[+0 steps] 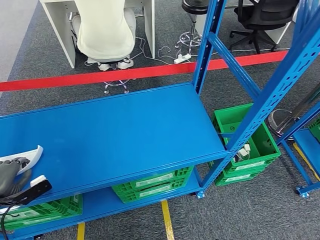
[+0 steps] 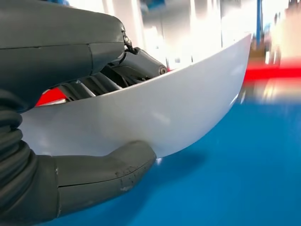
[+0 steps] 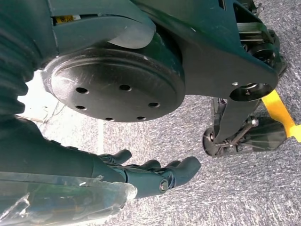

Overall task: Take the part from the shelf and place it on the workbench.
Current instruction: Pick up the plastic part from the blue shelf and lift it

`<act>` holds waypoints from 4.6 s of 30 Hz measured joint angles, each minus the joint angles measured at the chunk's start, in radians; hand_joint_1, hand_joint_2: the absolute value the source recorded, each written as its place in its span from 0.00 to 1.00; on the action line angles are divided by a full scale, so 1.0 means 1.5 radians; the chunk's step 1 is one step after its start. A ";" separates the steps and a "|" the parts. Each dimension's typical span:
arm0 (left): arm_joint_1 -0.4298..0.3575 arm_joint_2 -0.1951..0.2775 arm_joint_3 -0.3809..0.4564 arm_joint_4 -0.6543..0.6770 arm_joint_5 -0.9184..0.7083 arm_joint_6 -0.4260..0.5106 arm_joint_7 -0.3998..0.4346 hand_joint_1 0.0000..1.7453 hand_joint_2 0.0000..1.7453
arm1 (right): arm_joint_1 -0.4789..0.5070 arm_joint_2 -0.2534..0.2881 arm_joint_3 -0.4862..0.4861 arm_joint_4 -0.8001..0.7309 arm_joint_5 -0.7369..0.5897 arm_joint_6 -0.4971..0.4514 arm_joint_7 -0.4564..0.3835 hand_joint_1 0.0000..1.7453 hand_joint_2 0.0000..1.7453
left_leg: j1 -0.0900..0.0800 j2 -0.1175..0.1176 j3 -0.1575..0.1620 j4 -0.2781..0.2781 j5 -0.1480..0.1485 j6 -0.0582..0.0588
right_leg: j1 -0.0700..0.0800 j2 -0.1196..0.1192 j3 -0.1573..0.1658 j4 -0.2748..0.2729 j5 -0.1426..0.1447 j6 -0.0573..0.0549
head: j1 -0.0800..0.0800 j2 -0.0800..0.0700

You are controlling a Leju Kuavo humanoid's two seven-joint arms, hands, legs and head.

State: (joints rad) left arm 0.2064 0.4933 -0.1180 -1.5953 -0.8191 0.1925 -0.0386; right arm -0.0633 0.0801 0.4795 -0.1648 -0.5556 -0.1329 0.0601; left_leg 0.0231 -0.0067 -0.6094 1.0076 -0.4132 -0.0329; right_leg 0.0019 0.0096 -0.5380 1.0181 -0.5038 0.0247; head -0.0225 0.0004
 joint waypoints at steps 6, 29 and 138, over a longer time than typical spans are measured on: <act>-0.008 -0.103 0.048 -0.017 0.053 0.222 -0.129 1.00 1.00 | 0.000 0.000 0.001 0.000 0.002 -0.007 -0.004 0.00 1.00 | 0.000 0.000 0.000 0.000 0.000 0.000 | 0.000 0.000 0.000 0.000 0.000 0.000 | 0.000 0.000; 0.026 -0.279 0.108 -0.336 0.557 0.092 -0.435 1.00 1.00 | 0.000 0.000 0.006 0.000 -0.004 -0.013 -0.020 0.00 1.00 | 0.000 0.000 0.000 0.000 0.000 0.000 | 0.000 0.000 0.000 0.000 0.000 0.000 | 0.000 0.000; 0.023 -0.350 0.103 -0.307 0.498 0.168 -0.440 1.00 1.00 | 0.000 -0.042 -0.022 0.003 -0.047 -0.054 -0.035 0.00 1.00 | -0.011 0.007 0.049 -0.031 -0.017 0.031 | -0.006 -0.006 -0.113 0.151 -0.039 0.020 | 0.006 0.000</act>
State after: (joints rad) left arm 0.2404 -0.0318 0.0367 -2.0562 -0.0717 0.4437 -0.6981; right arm -0.0627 0.0164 0.4466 -0.1606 -0.6264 -0.2146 0.0071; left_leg 0.0066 0.0034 -0.5353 0.9608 -0.4381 0.0129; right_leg -0.0074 0.0003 -0.7082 1.2440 -0.5618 0.0552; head -0.0136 0.0004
